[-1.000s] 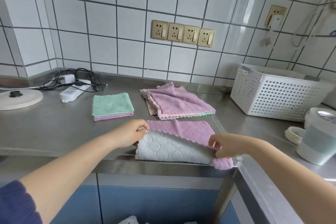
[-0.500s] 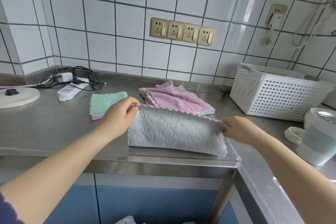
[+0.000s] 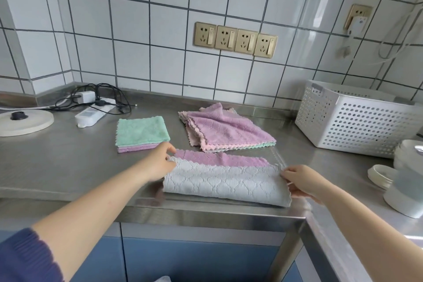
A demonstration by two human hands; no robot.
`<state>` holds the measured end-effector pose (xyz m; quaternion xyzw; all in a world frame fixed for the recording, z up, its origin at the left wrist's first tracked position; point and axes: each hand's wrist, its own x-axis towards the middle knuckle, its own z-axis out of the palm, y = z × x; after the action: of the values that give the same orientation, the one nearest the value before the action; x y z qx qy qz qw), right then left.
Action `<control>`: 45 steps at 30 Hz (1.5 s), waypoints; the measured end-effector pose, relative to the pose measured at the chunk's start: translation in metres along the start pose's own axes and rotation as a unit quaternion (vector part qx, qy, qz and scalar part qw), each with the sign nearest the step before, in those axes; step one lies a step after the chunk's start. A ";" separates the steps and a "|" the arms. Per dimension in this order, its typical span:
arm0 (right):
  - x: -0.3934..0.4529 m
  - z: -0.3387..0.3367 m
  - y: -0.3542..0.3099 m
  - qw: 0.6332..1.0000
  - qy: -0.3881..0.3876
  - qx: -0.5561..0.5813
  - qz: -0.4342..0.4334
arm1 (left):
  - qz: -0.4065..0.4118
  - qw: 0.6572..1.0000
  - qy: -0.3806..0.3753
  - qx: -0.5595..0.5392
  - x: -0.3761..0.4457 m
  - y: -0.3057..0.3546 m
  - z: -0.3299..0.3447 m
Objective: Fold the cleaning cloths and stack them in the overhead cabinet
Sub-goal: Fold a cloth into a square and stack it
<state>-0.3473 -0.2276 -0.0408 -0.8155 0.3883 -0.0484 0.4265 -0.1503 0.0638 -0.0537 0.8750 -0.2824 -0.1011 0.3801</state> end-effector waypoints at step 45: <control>0.025 0.122 -0.047 0.894 0.033 -0.380 -0.236 | 0.128 0.928 -0.072 0.342 0.031 0.028 0.079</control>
<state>-0.2517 -0.1485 -0.0900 -0.9809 0.1872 -0.0227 0.0473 -0.1675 -0.0167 -0.0870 0.8988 -0.4357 -0.0116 0.0464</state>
